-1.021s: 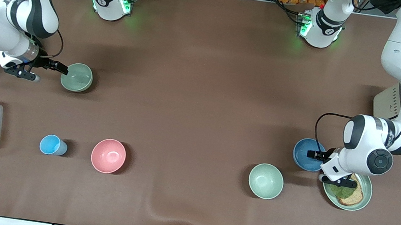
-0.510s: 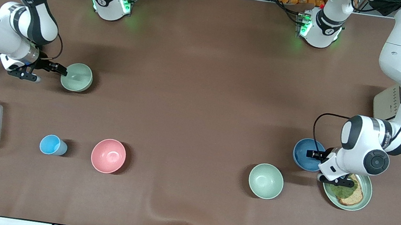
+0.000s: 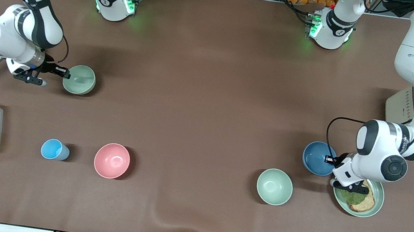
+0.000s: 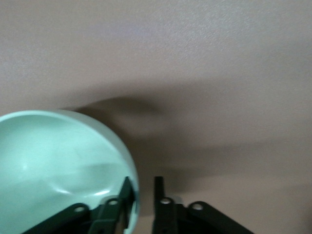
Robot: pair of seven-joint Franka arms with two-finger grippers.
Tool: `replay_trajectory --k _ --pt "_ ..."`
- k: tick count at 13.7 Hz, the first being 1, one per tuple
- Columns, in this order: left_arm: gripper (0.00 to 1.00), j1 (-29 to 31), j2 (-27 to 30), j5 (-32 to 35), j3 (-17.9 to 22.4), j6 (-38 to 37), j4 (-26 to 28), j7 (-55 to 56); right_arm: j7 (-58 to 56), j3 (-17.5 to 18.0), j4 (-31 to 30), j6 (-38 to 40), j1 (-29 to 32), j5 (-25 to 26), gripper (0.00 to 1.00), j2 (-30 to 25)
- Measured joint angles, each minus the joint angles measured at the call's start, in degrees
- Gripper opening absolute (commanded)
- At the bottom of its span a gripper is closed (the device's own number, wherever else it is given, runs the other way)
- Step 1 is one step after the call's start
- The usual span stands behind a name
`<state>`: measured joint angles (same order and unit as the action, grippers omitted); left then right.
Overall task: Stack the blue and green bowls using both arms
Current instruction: 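Carry the green bowl with the right gripper while the left gripper carries the blue bowl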
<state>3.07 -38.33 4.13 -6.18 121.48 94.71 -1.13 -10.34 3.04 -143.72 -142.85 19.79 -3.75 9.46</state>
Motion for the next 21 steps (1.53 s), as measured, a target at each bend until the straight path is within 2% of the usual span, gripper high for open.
replay_trajectory --k 5,9,13,15,17,21 --pt "0.00 1.69 1.47 -0.32 0.01 0.04 -0.55 0.00 2.40 0.74 1.72 7.50 -2.50 -3.00 0.00 -1.07" --pt "0.00 3.18 5.53 -5.57 -0.01 -0.73 -0.74 -0.04 10.62 1.54 4.96 15.83 -6.19 -3.26 0.00 -4.33" --pt "0.00 3.58 8.95 -11.12 -0.17 -4.07 -0.72 -0.04 16.99 1.77 5.35 19.24 -12.06 -8.74 0.00 -7.70" --pt "0.00 4.16 10.70 -13.55 -1.42 -6.29 -0.62 0.04 24.04 1.82 5.64 19.47 -17.14 -9.90 0.00 -8.60" --pt "0.00 4.29 13.15 -15.17 -3.77 -7.22 1.05 0.57 34.11 1.93 6.53 18.36 -24.80 -10.50 0.00 -9.01" --pt "0.00 3.98 17.67 -18.72 -9.49 -6.92 5.90 5.57 53.98 2.17 7.95 10.56 -39.43 -10.79 0.00 -8.14"
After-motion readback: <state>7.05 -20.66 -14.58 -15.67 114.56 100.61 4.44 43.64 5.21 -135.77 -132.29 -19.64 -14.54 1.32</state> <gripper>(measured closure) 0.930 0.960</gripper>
